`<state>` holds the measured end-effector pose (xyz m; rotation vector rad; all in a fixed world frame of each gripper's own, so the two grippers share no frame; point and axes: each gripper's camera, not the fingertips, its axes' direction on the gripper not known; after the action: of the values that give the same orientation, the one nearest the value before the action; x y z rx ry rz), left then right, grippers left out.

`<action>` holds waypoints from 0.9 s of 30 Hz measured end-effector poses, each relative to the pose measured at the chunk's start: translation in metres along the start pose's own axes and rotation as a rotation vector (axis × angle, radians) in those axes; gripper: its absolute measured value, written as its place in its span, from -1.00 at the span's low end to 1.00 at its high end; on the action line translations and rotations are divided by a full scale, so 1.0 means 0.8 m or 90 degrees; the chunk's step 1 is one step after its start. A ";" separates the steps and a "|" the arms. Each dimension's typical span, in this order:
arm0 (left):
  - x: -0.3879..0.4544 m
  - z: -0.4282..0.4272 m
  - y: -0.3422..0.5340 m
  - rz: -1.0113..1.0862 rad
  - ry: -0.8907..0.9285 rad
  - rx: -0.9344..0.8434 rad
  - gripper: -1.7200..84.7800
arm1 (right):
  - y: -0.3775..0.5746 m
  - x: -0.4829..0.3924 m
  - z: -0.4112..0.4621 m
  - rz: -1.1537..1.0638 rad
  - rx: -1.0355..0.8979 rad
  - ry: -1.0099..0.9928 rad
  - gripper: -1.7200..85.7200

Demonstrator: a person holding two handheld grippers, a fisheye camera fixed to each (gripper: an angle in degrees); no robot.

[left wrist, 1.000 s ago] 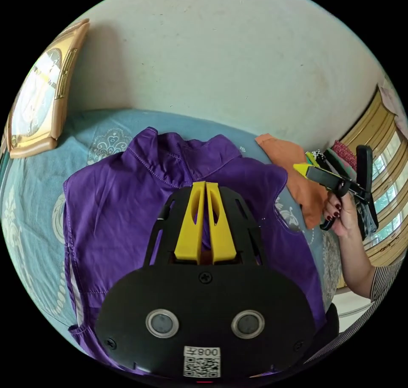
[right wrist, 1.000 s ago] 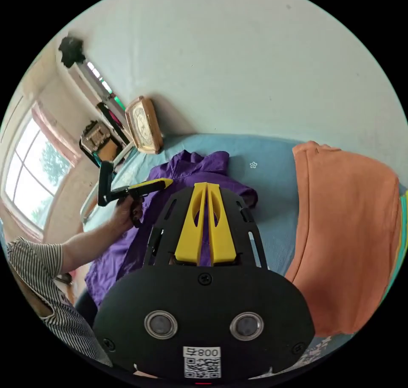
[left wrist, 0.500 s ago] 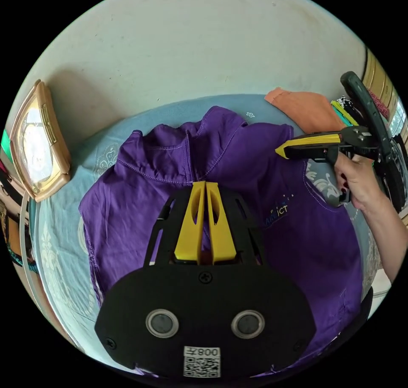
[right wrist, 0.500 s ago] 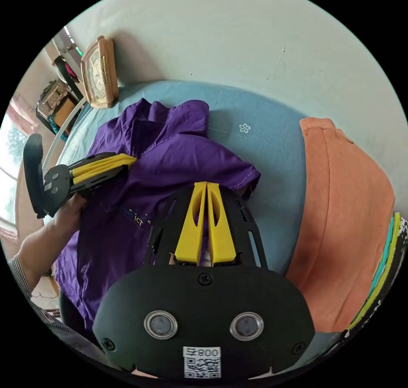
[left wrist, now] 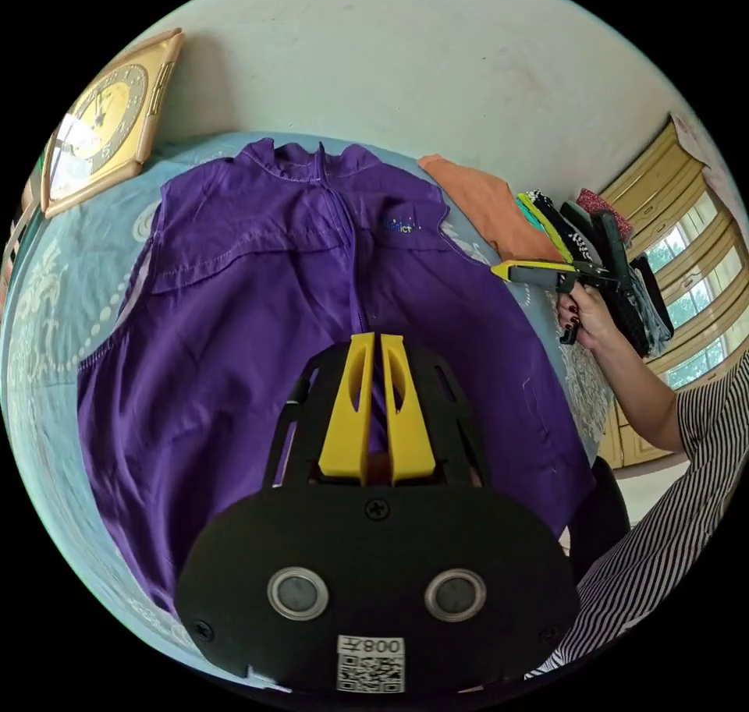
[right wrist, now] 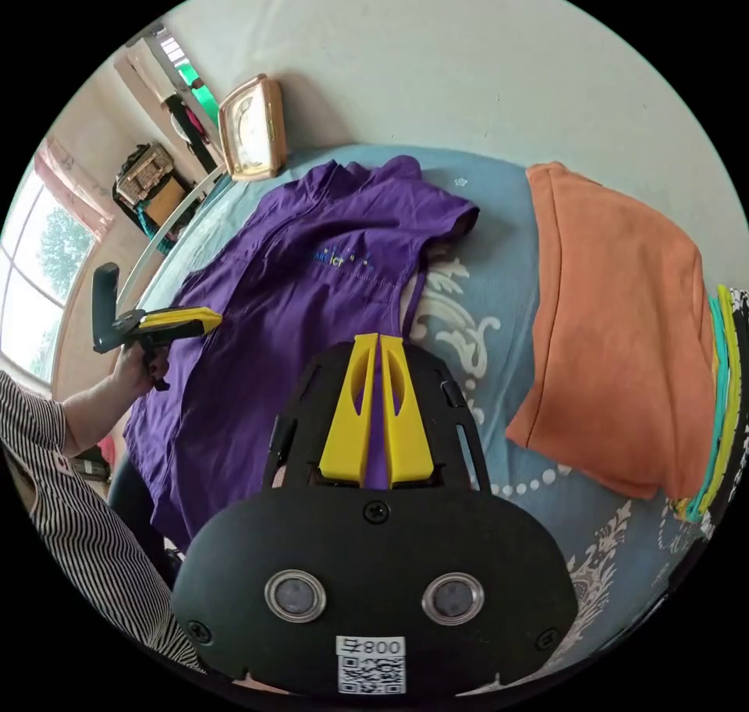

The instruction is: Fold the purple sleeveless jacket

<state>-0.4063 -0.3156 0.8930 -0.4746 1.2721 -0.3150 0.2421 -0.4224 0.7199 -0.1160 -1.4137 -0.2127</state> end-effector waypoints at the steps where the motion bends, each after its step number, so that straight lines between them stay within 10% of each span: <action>1: 0.000 0.005 0.003 -0.015 0.019 -0.004 -0.94 | 0.015 -0.006 0.012 -0.003 -0.029 0.028 -0.95; 27: 0.061 -0.108 0.193 -0.043 -0.004 -0.093 -0.95 | 0.205 -0.085 -0.019 0.081 -0.022 -0.108 -0.96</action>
<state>-0.4815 -0.2203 0.7556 -0.6426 1.2803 -0.2780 0.2823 -0.2604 0.6583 -0.2575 -1.5649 -0.1237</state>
